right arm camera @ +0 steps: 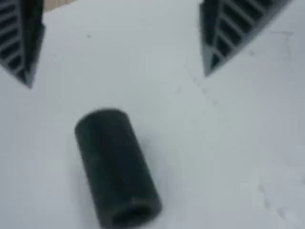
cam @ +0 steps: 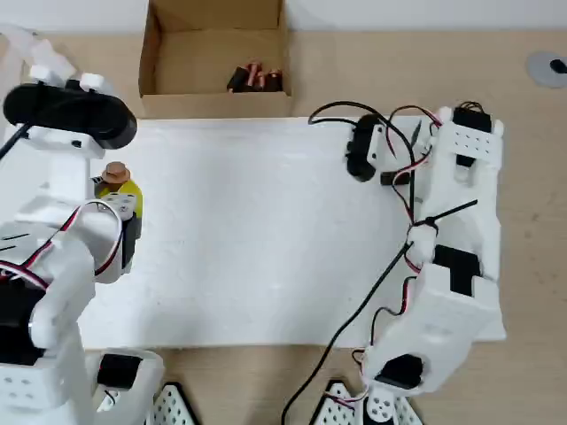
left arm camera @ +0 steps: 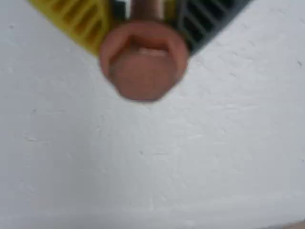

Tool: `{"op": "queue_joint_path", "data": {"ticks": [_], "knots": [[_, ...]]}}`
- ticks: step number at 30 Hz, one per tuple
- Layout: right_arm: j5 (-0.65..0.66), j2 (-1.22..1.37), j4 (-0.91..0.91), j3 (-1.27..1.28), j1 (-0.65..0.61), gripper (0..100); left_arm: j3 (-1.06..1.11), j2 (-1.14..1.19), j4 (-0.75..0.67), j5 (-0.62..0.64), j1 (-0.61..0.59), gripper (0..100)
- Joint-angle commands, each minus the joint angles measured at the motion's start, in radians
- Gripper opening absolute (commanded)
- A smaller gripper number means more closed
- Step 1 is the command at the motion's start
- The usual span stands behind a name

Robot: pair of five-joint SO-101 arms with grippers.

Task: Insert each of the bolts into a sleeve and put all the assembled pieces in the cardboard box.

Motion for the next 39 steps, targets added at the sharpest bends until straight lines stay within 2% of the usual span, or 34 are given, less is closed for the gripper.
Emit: {"op": "queue_joint_path", "data": {"ticks": [1, 21, 27, 29, 34, 39], "knots": [[0.008, 0.001, 0.038, -0.073, -0.047, 26.4, -0.003, -0.015, -0.005, 0.015, -0.005, 0], [0.008, 0.131, 0.041, -0.087, -0.081, 26.0, -0.003, -0.015, 0.000, 0.015, -0.005, 0], [-0.011, 0.137, 0.044, -0.085, -0.090, 12.1, -0.011, -0.015, 0.000, 0.015, -0.005, 0], [-0.011, 0.153, 0.044, -0.090, -0.087, 10.4, -0.011, -0.015, 0.000, 0.015, -0.005, 0], [-0.011, 0.205, 0.044, -0.090, -0.087, 10.9, -0.011, -0.016, 0.002, 0.014, -0.005, 0], [-0.012, 0.219, 0.044, -0.096, -0.085, 26.0, -0.006, -0.041, 0.003, 0.014, -0.005, 0]]}}
